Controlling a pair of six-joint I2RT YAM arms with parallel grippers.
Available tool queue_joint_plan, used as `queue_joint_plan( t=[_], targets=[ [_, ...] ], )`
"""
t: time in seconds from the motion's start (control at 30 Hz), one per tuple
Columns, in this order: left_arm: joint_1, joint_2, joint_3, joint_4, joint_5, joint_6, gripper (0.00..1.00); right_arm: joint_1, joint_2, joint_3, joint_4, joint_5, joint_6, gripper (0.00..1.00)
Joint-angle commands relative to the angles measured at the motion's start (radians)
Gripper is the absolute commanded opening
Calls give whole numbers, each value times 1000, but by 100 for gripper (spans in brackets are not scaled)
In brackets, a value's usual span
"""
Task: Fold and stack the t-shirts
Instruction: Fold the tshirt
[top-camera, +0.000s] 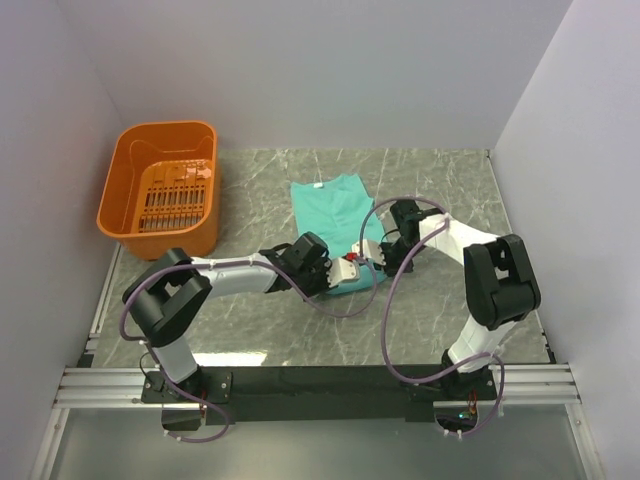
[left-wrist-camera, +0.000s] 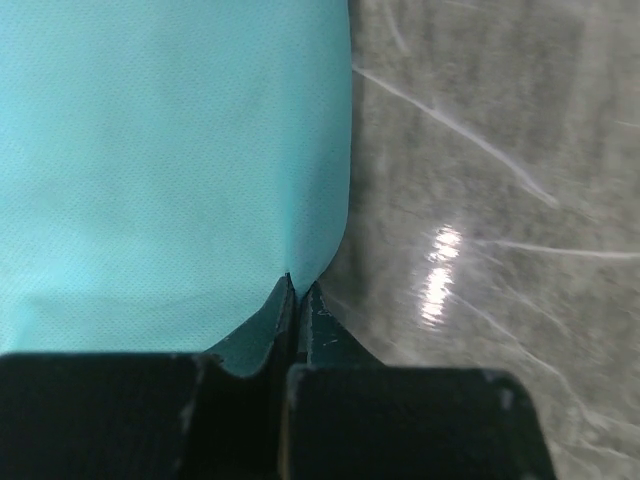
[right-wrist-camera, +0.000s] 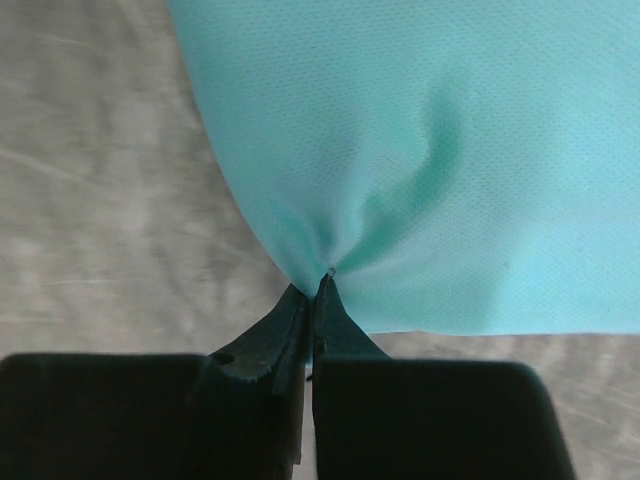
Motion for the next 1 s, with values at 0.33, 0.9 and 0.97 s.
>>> queue_joint_plan(
  t=[0.33, 0.9, 0.97],
  targets=[
    [-40, -171, -74, -75, 214, -30, 1, -37, -243, -145, -225, -214, 43, 0],
    [-118, -343, -30, -229, 321, -55, 0, -96, -520, -229, -437, -306, 14, 0],
    [-108, -317, 11, -249, 318, -29, 0, -99, -487, -182, -472, -312, 4, 0]
  ],
)
